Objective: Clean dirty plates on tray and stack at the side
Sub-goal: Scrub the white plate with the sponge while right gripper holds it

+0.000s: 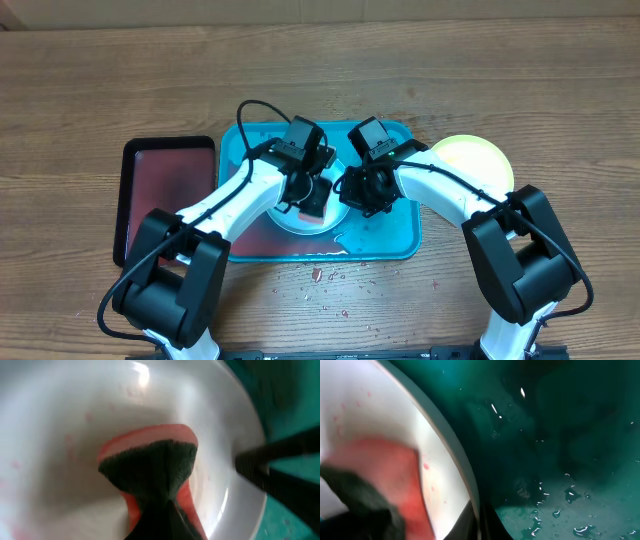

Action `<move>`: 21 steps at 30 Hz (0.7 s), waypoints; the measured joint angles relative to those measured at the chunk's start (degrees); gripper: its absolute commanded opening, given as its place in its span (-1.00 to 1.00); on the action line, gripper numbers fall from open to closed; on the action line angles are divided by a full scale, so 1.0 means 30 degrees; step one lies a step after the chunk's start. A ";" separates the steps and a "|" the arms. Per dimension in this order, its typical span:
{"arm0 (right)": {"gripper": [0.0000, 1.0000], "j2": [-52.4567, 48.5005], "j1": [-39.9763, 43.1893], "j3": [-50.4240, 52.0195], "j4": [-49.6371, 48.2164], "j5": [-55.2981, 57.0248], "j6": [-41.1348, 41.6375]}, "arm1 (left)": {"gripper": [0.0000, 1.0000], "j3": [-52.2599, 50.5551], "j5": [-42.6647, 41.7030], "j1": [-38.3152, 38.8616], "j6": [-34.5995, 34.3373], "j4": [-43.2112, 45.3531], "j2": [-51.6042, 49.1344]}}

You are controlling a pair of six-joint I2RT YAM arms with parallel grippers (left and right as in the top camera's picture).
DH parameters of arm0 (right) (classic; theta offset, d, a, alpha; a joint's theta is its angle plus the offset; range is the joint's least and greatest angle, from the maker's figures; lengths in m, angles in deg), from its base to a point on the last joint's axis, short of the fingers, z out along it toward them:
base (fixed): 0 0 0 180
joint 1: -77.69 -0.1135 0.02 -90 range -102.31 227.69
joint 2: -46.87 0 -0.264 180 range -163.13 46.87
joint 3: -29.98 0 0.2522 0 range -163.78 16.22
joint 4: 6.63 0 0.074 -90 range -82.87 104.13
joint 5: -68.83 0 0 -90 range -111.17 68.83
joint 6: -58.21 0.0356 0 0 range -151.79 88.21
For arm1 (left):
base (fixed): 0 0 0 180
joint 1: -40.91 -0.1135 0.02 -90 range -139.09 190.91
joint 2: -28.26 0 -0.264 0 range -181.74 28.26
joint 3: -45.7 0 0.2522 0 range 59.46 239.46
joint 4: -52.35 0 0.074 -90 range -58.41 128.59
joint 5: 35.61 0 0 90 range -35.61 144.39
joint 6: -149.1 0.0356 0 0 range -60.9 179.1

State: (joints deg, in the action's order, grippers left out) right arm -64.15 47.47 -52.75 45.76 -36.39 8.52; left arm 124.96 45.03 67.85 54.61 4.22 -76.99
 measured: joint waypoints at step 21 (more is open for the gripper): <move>-0.93 0.0000 -0.0306 0.0066 0.0051 -0.0321 -0.0313 | -0.91 0.0095 0.3745 -0.1370 -0.1362 -0.4707 0.0007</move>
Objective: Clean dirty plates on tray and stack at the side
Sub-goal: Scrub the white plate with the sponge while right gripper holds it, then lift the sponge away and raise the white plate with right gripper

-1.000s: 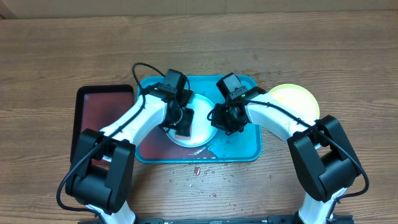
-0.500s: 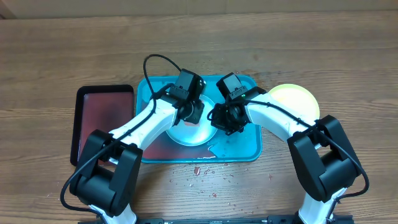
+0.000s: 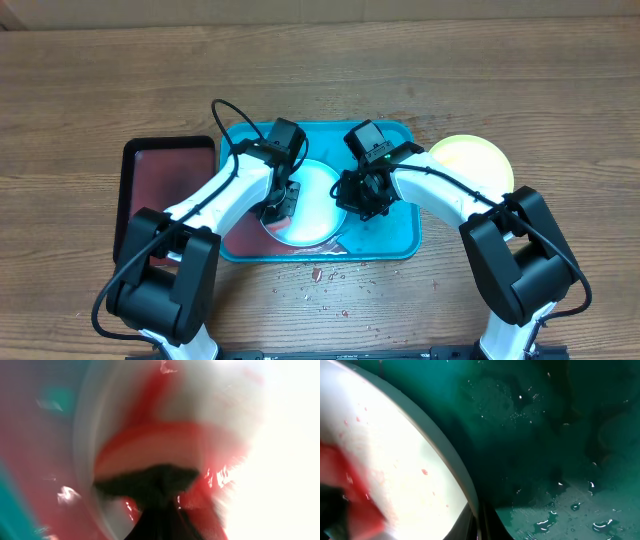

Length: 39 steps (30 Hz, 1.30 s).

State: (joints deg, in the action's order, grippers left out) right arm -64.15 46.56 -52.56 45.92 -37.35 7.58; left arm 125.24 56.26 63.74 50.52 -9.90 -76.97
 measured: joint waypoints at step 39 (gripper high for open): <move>-0.93 0.0000 0.0015 0.0029 -0.0087 -0.0466 -0.0641 | -0.92 0.5603 -0.4430 -0.0109 -0.0066 -0.6477 -0.0007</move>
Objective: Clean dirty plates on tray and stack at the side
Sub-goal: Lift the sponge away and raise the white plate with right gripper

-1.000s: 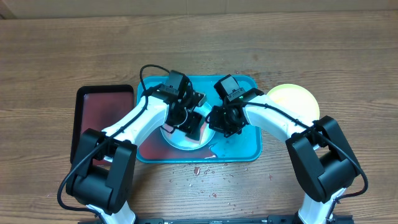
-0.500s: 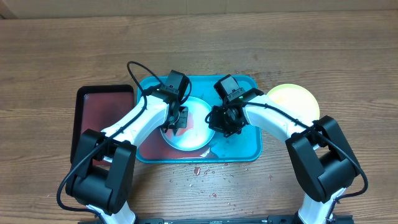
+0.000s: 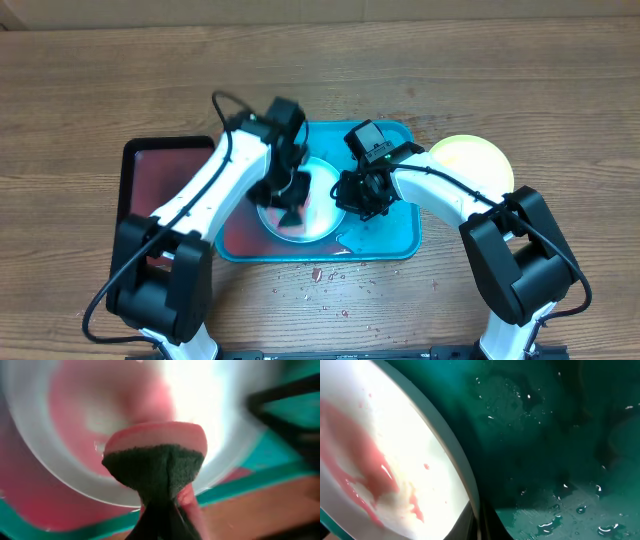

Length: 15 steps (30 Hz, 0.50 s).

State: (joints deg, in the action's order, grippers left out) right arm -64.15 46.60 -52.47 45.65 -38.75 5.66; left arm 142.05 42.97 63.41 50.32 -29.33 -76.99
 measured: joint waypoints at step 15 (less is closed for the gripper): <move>-0.93 0.2149 0.0102 0.0058 0.3694 0.2623 -0.1355 | -0.91 0.5464 -0.0051 -0.3089 0.0262 -0.2361 0.0372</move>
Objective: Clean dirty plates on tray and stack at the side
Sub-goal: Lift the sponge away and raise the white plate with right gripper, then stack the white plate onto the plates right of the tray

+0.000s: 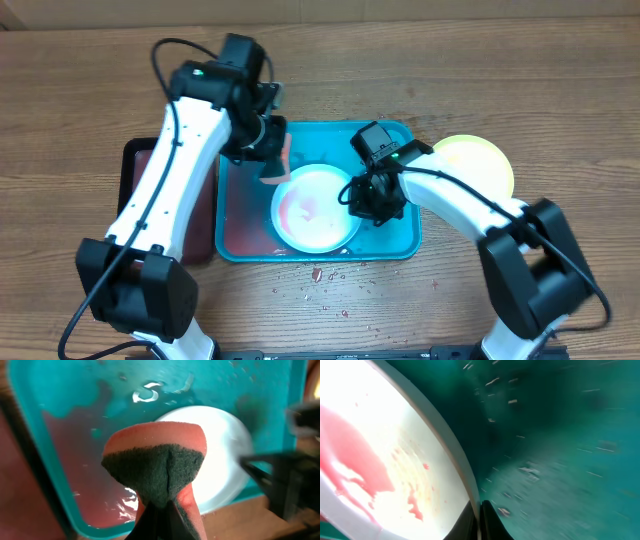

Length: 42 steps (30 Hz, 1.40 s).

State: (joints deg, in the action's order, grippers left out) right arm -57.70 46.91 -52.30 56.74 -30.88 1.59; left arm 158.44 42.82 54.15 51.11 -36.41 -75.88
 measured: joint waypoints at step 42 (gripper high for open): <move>-0.92 0.6521 -0.9704 0.0015 0.6827 2.8960 0.4007 | -0.92 -0.0386 0.0364 -0.0918 -0.0350 0.0517 0.0000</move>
State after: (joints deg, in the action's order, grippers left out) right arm -38.14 17.79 -52.25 77.22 56.00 13.61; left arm 157.28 43.91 51.39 50.06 -34.86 -75.88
